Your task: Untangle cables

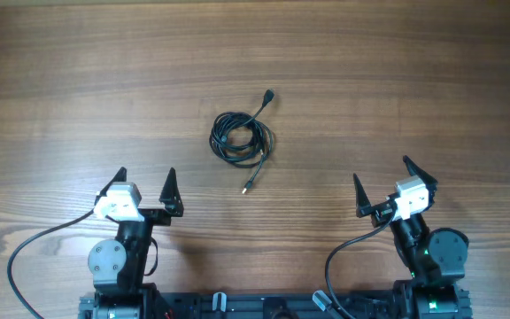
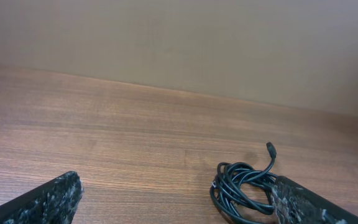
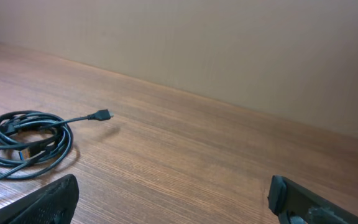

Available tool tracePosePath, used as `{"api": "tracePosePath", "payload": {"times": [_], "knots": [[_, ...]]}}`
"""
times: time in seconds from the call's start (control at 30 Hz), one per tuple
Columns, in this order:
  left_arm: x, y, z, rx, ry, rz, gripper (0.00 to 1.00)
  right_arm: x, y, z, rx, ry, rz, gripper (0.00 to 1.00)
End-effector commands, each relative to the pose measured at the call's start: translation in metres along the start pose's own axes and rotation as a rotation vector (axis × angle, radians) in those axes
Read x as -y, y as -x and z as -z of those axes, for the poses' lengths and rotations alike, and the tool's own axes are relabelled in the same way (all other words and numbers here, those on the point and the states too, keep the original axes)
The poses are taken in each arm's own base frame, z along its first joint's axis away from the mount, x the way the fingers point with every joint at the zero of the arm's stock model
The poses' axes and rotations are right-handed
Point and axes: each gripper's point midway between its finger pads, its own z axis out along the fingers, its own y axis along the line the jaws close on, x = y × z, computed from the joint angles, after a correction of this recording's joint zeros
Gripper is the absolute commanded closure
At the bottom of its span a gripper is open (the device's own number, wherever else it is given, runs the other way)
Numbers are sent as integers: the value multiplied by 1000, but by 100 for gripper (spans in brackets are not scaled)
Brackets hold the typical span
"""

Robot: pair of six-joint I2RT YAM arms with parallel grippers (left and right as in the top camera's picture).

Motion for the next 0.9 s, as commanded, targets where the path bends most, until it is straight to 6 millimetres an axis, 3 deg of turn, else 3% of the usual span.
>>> {"api": "tracePosePath", "payload": {"times": [0.0,0.4,0.63,0.73,0.87], "knots": [[-2,-2,0,-3,8,-19,0,0,1,0,3,-5,-13,0],[0,-1,0,-4,0,-9,0,0,1,0,3,-5,-13,0],[13,46,2,-7,-26,15,0,0,1,0,3,-5,-13,0],[16,58,-12,-61,-30,23,0,0,1,0,4,-5,-12,0],[40,72,-49,-258,-139,123,0,0,1,0,4,-5,-12,0]]}}
